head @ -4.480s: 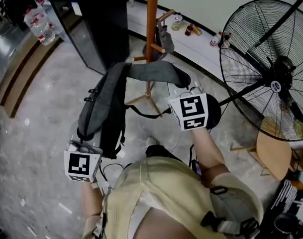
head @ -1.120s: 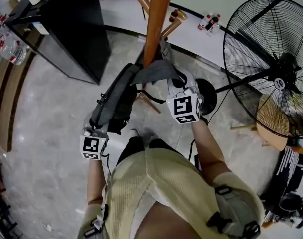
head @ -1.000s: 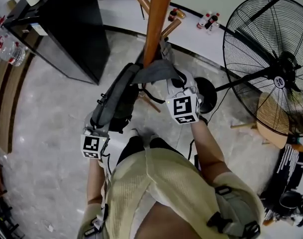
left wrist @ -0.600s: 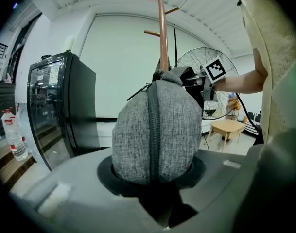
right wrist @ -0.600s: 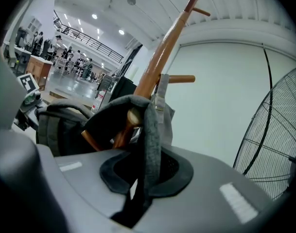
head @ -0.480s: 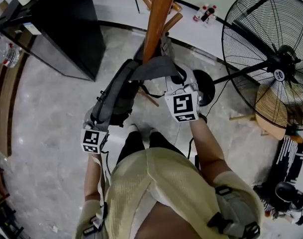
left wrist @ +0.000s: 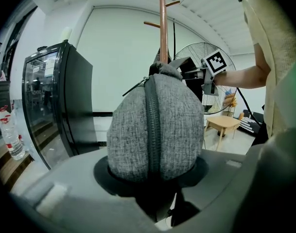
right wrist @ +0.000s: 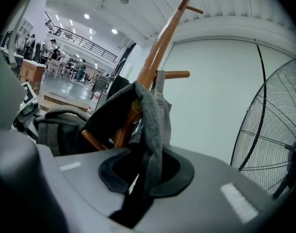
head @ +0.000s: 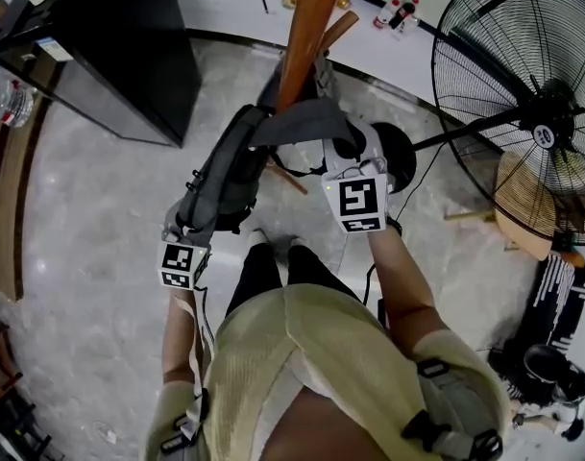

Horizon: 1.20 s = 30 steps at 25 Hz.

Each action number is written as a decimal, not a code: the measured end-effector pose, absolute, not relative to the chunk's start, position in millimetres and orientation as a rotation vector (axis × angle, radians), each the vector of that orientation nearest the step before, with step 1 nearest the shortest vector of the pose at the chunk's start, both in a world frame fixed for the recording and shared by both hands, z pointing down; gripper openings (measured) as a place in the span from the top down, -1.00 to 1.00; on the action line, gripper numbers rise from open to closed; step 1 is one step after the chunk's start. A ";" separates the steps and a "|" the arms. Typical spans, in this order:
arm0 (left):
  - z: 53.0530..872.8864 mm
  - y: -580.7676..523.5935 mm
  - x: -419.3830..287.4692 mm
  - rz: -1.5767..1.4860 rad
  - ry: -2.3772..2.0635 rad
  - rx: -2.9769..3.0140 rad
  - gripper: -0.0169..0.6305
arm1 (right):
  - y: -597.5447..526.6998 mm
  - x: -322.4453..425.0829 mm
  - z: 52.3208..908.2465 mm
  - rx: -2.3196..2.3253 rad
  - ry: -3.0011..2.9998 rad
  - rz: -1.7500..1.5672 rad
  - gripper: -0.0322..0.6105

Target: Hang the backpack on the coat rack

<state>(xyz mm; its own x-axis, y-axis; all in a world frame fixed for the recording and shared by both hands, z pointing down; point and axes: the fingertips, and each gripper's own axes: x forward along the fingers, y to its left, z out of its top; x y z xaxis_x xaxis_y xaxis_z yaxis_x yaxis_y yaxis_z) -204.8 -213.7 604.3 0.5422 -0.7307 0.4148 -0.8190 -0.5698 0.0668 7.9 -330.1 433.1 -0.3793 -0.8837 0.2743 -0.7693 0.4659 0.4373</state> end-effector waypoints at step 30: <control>642.2 -170.8 -200.7 0.632 -1.252 2.354 0.01 | -313.9 5.7 438.7 1.377 -2.301 -0.223 0.55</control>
<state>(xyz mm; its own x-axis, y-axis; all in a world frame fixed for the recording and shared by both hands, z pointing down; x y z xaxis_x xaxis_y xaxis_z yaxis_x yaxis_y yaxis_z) -200.7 -170.8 642.2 0.4968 -0.6638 0.5591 -0.8440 -0.5196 0.1329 5.7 -313.9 438.7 -0.4029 -0.8674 0.2921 -0.7953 0.4897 0.3573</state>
